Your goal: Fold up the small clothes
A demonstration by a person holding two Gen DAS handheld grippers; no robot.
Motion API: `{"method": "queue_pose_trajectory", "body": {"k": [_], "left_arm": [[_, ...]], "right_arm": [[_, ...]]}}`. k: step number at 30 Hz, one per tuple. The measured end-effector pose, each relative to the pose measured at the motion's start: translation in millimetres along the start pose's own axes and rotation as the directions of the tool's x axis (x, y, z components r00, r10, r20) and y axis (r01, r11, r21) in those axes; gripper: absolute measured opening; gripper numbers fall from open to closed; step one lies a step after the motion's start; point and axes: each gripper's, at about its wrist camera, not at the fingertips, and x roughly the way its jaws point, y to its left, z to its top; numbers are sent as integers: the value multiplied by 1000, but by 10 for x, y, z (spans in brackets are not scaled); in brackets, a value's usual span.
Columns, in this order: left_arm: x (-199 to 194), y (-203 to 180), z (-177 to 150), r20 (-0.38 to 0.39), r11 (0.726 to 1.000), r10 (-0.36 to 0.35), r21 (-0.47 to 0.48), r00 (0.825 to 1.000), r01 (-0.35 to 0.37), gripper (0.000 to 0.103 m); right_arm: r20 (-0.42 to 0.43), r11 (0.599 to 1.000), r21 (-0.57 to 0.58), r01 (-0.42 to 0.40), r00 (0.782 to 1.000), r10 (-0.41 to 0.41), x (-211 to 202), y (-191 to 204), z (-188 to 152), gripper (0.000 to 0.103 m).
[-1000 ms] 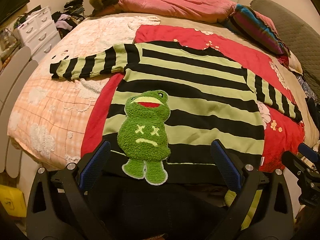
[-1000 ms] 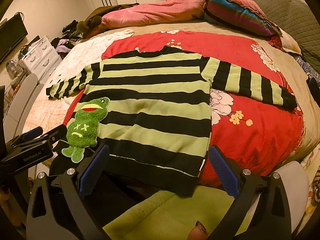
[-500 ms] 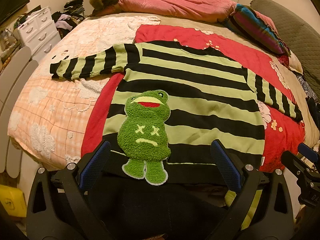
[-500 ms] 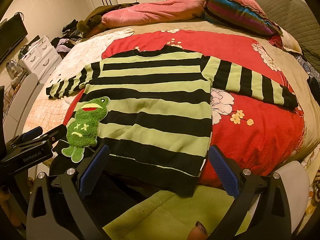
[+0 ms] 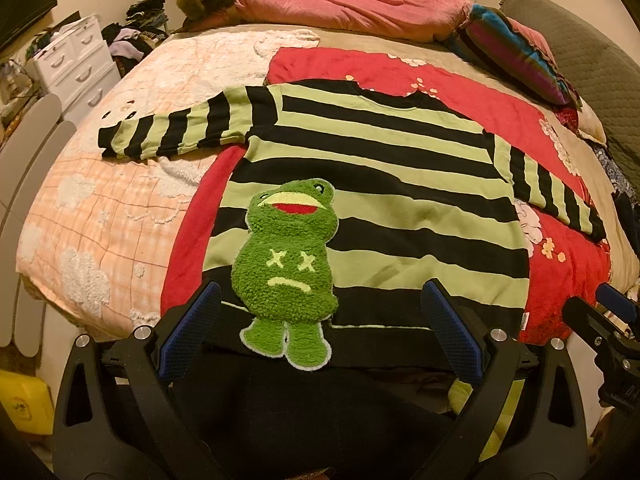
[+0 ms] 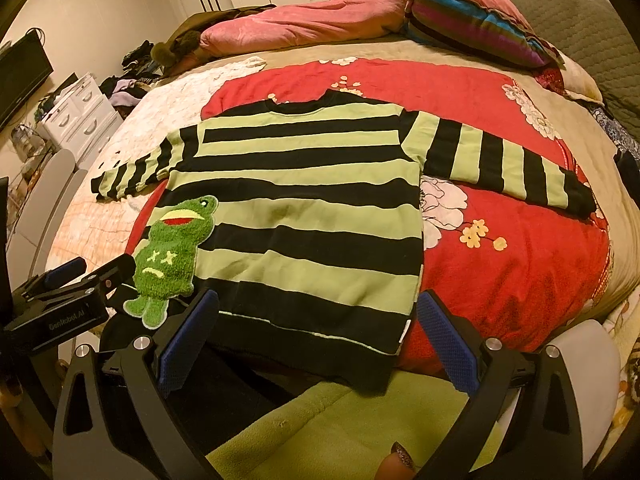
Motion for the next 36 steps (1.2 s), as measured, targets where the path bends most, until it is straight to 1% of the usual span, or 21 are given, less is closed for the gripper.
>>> {"method": "queue_pose_trajectory", "body": {"k": [7, 11, 14, 25, 30, 36], "left_arm": [[31, -67, 28, -3, 1000, -7, 15, 1000, 7, 94], [55, -85, 83, 0, 1000, -21, 18, 1000, 21, 94], [88, -66, 136, 4, 1000, -29, 7, 1000, 29, 94], [289, -3, 433, 3, 999, -21, -26, 1000, 21, 94], [371, -8, 566, -2, 999, -19, -43, 1000, 19, 94], [462, -53, 728, 9, 998, -22, -54, 1000, 22, 94]], "right_arm": [[7, 1000, 14, -2, 1000, 2, 24, 8, -8, 99], [17, 1000, 23, -13, 1000, 13, 47, 4, 29, 99], [27, 1000, 28, -8, 1000, 7, 69, -25, 119, 99], [26, 1000, 22, -5, 1000, 5, 278, -96, 294, 99], [31, 999, 40, -16, 999, 15, 372, -181, 398, 99], [52, 998, 64, -5, 999, 2, 472, -300, 575, 99]]}}
